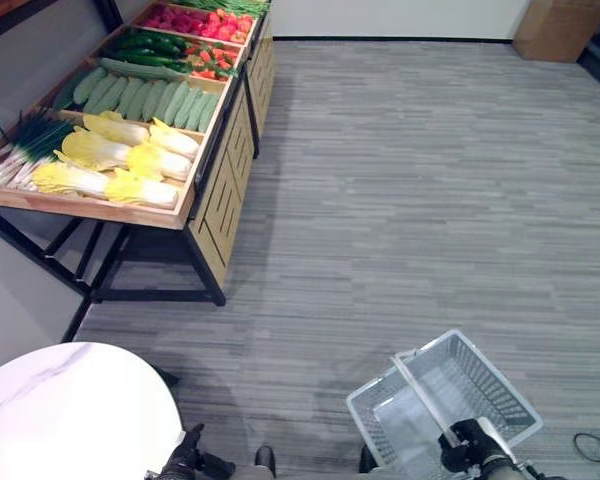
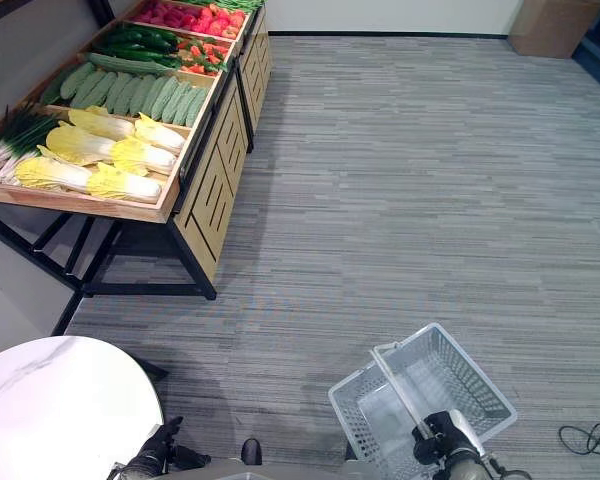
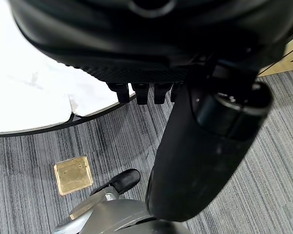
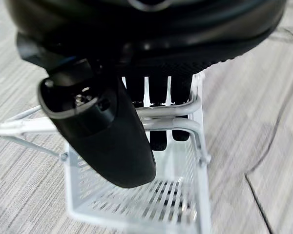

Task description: Get the vegetables into the basket

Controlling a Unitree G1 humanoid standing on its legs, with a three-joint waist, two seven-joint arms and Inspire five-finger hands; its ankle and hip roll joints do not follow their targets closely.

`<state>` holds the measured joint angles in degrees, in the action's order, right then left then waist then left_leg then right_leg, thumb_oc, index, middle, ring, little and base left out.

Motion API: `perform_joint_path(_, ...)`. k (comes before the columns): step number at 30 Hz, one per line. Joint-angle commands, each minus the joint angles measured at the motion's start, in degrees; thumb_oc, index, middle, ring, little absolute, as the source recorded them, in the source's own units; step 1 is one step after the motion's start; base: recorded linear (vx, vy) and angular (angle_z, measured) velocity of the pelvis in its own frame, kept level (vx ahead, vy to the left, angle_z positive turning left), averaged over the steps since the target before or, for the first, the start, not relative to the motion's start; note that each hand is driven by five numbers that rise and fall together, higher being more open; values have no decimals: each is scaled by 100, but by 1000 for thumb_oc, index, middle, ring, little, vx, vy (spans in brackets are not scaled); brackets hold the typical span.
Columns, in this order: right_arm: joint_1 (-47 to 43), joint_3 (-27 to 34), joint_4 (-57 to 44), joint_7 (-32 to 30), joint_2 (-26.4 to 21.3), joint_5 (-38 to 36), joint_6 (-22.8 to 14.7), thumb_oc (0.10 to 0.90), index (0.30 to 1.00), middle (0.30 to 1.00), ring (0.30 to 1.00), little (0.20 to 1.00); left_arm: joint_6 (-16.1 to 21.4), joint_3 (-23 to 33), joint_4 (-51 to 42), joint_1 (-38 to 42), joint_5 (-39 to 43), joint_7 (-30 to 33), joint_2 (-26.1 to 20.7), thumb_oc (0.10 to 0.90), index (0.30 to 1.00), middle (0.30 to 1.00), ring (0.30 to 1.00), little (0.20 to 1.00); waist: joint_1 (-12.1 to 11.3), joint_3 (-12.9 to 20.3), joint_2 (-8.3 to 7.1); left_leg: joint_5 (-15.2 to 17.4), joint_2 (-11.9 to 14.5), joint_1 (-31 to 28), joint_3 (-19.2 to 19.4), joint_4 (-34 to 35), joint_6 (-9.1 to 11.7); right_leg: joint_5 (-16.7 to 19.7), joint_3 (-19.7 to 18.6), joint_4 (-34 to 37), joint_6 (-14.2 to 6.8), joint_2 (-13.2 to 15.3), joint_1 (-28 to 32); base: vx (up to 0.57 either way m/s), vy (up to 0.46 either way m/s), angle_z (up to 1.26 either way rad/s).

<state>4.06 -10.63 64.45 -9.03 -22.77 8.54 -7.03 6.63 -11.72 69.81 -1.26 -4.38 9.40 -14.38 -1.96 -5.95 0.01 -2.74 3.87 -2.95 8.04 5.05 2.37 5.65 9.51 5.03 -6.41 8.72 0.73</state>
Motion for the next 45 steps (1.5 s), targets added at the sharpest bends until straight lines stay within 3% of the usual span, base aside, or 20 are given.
perform_joint_path(1,-390,102,-82,-199,-292,-475,-263,400,300,300,300,300,59,-43,341,278,89,56,58,900,1000,1000,1000,1000,-75,-165,-211,2,0,40,-100,-5,173,179,-6,-81,-442,196,74,42,82,-1)
perform_joint_path(9,-400,462,241,-232,-165,-954,-224,400,300,300,300,300,52,4,358,347,108,75,-31,900,1000,1000,1000,1000,-49,-390,-270,316,-309,287,-70,-463,-82,365,-212,-745,-591,539,-284,25,160,-3)
perform_joint_path(10,-439,489,294,-235,-154,-1016,-214,400,300,300,300,300,46,-2,307,398,121,83,-85,900,1000,1000,1000,1000,-24,-442,-237,342,-336,276,-86,-463,-138,408,-276,-1183,-598,537,-478,2,143,-4)
perform_joint_path(14,-491,517,403,-222,-138,-1138,-194,400,300,300,300,300,43,-63,210,513,115,58,-193,900,1000,1000,1000,1000,57,-580,-164,453,-357,140,-113,-535,-199,356,-491,-1771,-505,362,-845,68,118,-11)
perform_joint_path(16,-532,492,427,-236,-134,-1159,-183,400,300,300,300,300,41,-34,251,607,182,60,-205,900,1000,1000,1000,1000,157,-621,-162,611,-378,-93,-109,-524,-176,340,-428,-1324,-456,304,-1036,279,-94,-8)
perform_joint_path(19,-555,424,403,-224,-95,-1178,-171,400,300,300,300,300,38,-58,346,649,206,40,-118,900,1000,1000,1000,1000,306,-642,-184,827,-298,-389,-237,-616,-55,656,-630,-938,-531,311,-1361,350,-273,25)
perform_joint_path(21,-396,455,404,-163,-154,-1200,-223,400,300,300,300,300,28,37,428,503,257,39,-10,900,1000,1000,1000,1000,263,-398,-103,647,26,-582,-394,-673,169,389,-331,-839,-338,9,-1037,529,-553,12)
perform_joint_path(25,-379,438,311,-132,-313,-1177,-264,400,300,300,300,300,44,-10,401,469,246,39,45,900,1000,1000,1000,1000,283,-367,24,364,236,-587,-501,-724,326,171,-214,-965,-200,-163,-1029,144,-187,25)
perform_joint_path(26,-378,438,309,-132,-314,-1177,-264,400,300,300,300,300,44,-10,401,468,246,39,46,900,1000,1000,1000,1000,285,-365,26,364,238,-586,-503,-724,328,169,-210,-966,-198,-165,-1030,149,-247,-3)
perform_joint_path(29,-349,378,310,-159,-409,-1122,-284,400,300,300,300,300,27,-36,396,588,271,91,47,900,1000,1000,1000,1000,283,-445,57,-100,345,-279,-636,-1299,525,-23,-117,-926,6,-309,-878,95,-216,3)
perform_joint_path(32,-363,313,386,-161,-465,-1050,-253,400,300,300,300,300,17,-61,344,690,335,141,37,900,1000,1000,1000,1000,233,-546,26,-345,270,100,-795,-1864,553,-154,-50,-902,110,-309,-715,67,-146,19)
perform_joint_path(36,-350,381,488,-209,-514,-1072,-228,400,300,300,300,300,27,-174,291,793,340,176,49,900,1000,1000,1000,1000,190,-619,-27,-186,223,551,-688,-1558,464,-245,48,-832,54,-158,-517,93,-25,35)
perform_joint_path(37,-346,376,463,-220,-534,-1070,-230,400,300,300,300,300,39,-224,280,818,317,200,51,900,1000,1000,1000,1000,151,-608,-48,-58,278,864,-544,-1049,395,-319,64,-806,5,-90,-446,194,72,55)
perform_joint_path(41,-372,322,435,-260,-495,-1053,-238,400,300,300,300,300,47,-272,282,828,297,202,45,900,1000,1000,1000,1000,48,-620,-9,-511,425,1152,-498,-548,452,-424,-32,-818,-21,-119,-313,146,85,20)
perform_joint_path(45,-358,291,435,-203,-339,-1005,-243,400,300,300,300,300,23,-236,328,733,242,142,-4,900,1000,1000,1000,1000,-9,-519,-99,-354,226,1016,-421,-497,323,-466,-281,-853,-138,-29,-150,204,173,-53)
